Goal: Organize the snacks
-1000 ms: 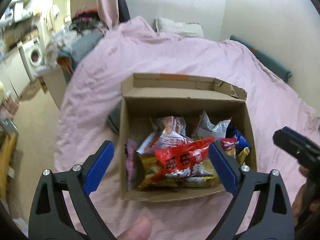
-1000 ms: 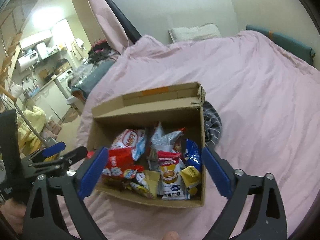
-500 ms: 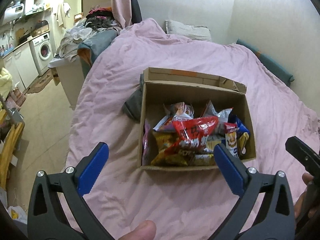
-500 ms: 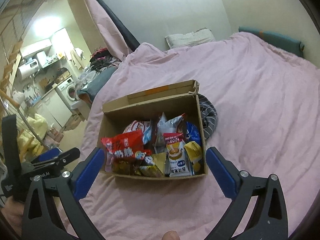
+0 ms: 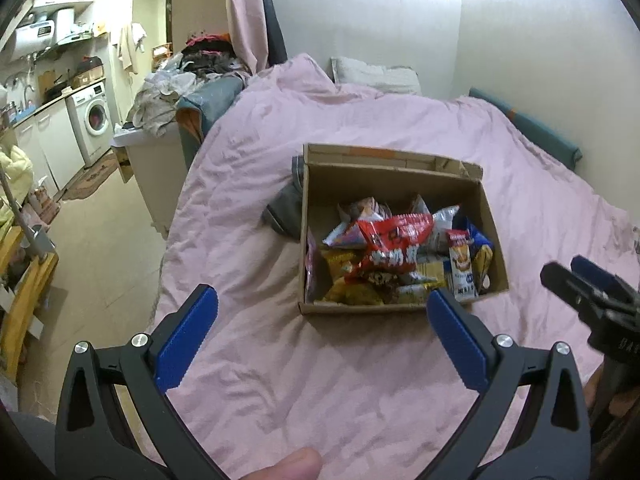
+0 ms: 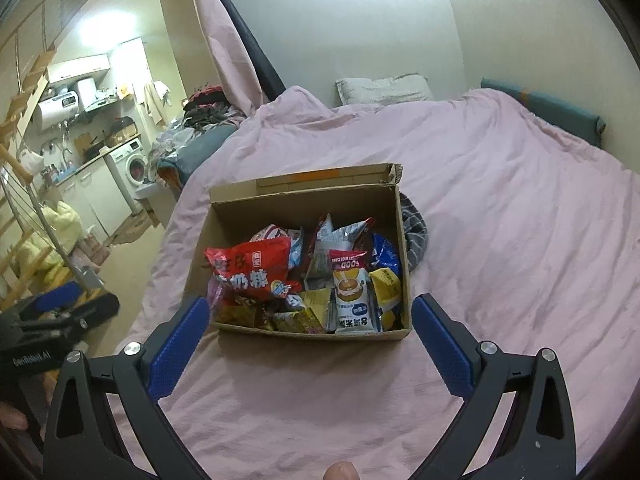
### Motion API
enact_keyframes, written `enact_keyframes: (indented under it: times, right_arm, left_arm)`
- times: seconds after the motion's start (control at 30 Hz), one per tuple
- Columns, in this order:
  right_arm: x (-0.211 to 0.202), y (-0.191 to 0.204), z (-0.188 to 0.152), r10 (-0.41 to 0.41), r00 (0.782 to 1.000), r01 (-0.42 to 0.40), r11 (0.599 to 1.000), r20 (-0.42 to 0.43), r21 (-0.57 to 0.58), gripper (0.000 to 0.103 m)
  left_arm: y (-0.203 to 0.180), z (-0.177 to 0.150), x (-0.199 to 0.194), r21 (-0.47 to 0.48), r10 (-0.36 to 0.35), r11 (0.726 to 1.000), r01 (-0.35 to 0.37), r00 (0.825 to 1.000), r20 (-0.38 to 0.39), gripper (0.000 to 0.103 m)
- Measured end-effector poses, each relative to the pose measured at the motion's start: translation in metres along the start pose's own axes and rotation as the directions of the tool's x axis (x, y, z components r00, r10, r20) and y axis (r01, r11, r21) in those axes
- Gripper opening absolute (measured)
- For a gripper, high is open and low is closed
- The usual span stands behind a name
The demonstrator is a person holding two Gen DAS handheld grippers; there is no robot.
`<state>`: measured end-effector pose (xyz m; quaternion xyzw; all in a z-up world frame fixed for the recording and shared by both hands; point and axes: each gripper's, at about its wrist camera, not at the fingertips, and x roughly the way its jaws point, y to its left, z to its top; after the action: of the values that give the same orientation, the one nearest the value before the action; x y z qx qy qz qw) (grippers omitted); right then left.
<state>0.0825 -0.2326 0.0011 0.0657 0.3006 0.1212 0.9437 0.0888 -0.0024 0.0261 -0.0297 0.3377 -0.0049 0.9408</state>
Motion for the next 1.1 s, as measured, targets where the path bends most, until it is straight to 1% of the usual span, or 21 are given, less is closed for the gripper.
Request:
enact_keyframes:
  times: [0.07,0.2,0.33,0.53,1.1]
  right_arm:
    - [0.005,0.003,-0.001,-0.008,1.0,0.008,1.0,-0.004,-0.014,0.103]
    - [0.015,0.009,-0.004,-0.009,1.0,0.008,0.999,-0.025,-0.033,0.103]
    - [0.016,0.014,-0.007,-0.041,0.999,0.04,0.997,-0.018,-0.071,0.103]
    - [0.019,0.01,-0.007,-0.044,0.999,0.042,0.998,-0.032,-0.051,0.103]
    - [0.018,0.008,-0.006,-0.042,0.999,0.04,0.998,-0.034,-0.05,0.103]
  left_arm:
    - [0.001,0.001,0.005,-0.016,-0.001,1.0,0.001,1.0,0.008,0.103]
    - [0.001,-0.002,0.013,-0.041,-0.026,0.999,0.025,0.999,-0.029,0.103]
    - [-0.005,-0.004,0.013,-0.02,-0.023,1.0,0.022,0.999,-0.031,0.103]
    - [-0.007,-0.005,0.013,-0.022,-0.018,1.0,0.017,0.999,-0.036,0.103]
    - [-0.006,-0.007,0.013,-0.026,-0.017,1.0,0.015,0.999,-0.041,0.103]
